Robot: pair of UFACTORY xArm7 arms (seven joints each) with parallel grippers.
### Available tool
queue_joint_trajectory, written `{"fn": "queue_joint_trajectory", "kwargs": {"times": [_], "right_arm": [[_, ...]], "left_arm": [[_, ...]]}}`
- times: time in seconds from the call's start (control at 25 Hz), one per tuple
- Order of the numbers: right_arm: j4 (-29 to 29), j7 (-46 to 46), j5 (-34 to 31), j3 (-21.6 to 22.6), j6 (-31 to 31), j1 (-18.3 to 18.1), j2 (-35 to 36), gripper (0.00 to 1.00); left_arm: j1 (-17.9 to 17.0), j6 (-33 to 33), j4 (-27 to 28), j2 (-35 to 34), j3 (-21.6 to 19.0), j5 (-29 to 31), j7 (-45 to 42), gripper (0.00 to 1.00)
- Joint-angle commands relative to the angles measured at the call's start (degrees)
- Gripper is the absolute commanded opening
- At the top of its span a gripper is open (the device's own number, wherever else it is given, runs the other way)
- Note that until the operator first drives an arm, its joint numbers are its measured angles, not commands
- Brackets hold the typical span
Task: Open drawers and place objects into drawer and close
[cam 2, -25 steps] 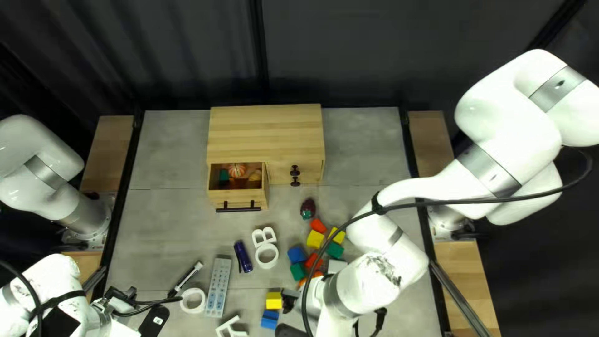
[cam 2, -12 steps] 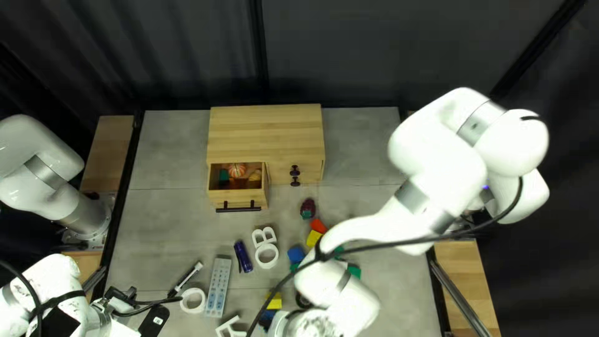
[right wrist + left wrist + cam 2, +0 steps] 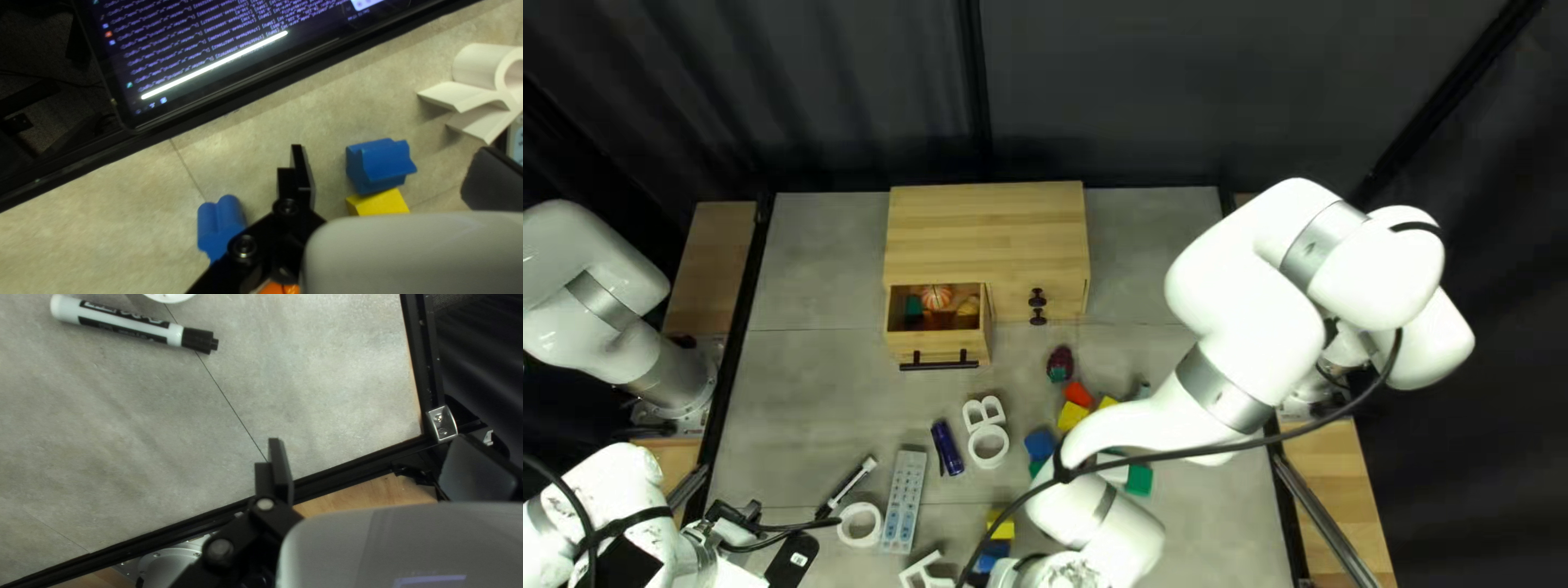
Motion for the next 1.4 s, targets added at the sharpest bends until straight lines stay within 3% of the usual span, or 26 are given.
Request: {"fn": "queue_joint_trajectory", "kwargs": {"times": [0.04,0.48,0.92,0.96,1.0,1.04,1.08,1.4], "right_arm": [[-0.62,-1.13,-0.17,-0.23,-1.28,-0.99,0.51,1.00],[0.10,-5.93,2.73,1.11,-3.18,-5.05,3.61,1.00],[0.24,-8.12,3.25,1.40,-4.87,-6.69,5.53,1.00],[-0.17,-8.31,3.21,1.38,-5.26,-6.95,5.49,0.93],[-0.38,-8.37,3.15,1.35,-5.48,-7.04,5.45,0.68],[-0.47,-8.44,3.04,1.27,-5.66,-7.11,5.43,0.13],[-0.43,-8.43,2.98,1.21,-5.66,-7.09,5.44,0.03],[0.07,-7.96,2.60,0.94,-4.68,-6.93,3.27,0.03]], "left_arm": [[0.00,0.00,0.00,0.00,0.00,0.00,0.00,1.00],[0.00,0.00,0.00,0.00,0.00,0.00,0.00,1.00],[0.00,0.00,0.00,0.00,0.00,0.00,0.00,1.00],[0.00,0.00,0.00,0.00,0.00,0.00,0.00,1.00],[0.00,0.00,0.00,0.00,0.00,0.00,0.00,1.00],[0.00,0.00,0.00,0.00,0.00,0.00,0.00,1.00],[0.00,0.00,0.00,0.00,0.00,0.00,0.00,1.00],[0.00,0.00,0.00,0.00,0.00,0.00,0.00,1.00]]}}
